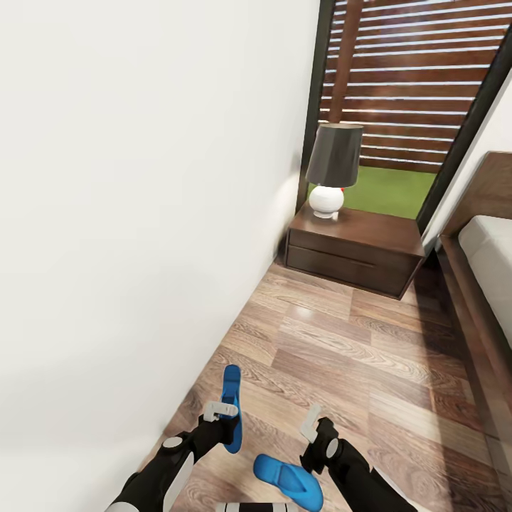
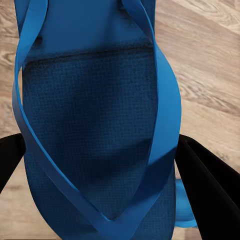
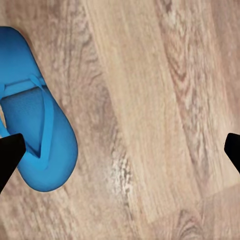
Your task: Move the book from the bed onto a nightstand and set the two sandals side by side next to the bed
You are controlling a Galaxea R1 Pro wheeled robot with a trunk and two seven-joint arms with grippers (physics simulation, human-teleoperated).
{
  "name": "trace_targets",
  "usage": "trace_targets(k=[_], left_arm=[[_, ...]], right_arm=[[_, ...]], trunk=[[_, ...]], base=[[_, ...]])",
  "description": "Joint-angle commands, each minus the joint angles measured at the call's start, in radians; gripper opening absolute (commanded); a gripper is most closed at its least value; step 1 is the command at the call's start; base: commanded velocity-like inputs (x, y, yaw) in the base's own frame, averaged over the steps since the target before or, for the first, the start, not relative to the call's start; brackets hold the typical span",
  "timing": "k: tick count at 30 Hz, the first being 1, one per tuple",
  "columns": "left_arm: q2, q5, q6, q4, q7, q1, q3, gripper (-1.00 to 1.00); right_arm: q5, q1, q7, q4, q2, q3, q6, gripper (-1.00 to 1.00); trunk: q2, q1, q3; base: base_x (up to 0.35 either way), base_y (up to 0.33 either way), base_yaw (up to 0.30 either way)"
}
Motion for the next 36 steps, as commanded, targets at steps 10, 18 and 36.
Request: trace_targets(k=[10,18,36], left_arm=[[0.001,0.007,0.004,-0.001,-0.002,0.000,-0.001,-1.00],[0.001,0.009,0.004,-0.001,-0.002,0.000,-0.001,-1.00],[0.001,0.010,0.004,-0.001,0.000,0.000,-0.001,-1.00]], right_arm=[[0.011,0.000,0.007,0.000,0.002,0.002,0.005,1.00],[0.017,0.000,-0.007,0.011,0.007,0.009,0.002,1.00],[0.014,0.000,0.008,0.040,0.003,0.003,0.005,1.00]], trunk=[[0.000,0.000,-0.001],[0.000,0.000,-0.001],[-0.003,0.004,-0.039]], base=[[0.000,0.018,0.000],[0.000,0.000,0.000],[0.000,0.000,0.000]])
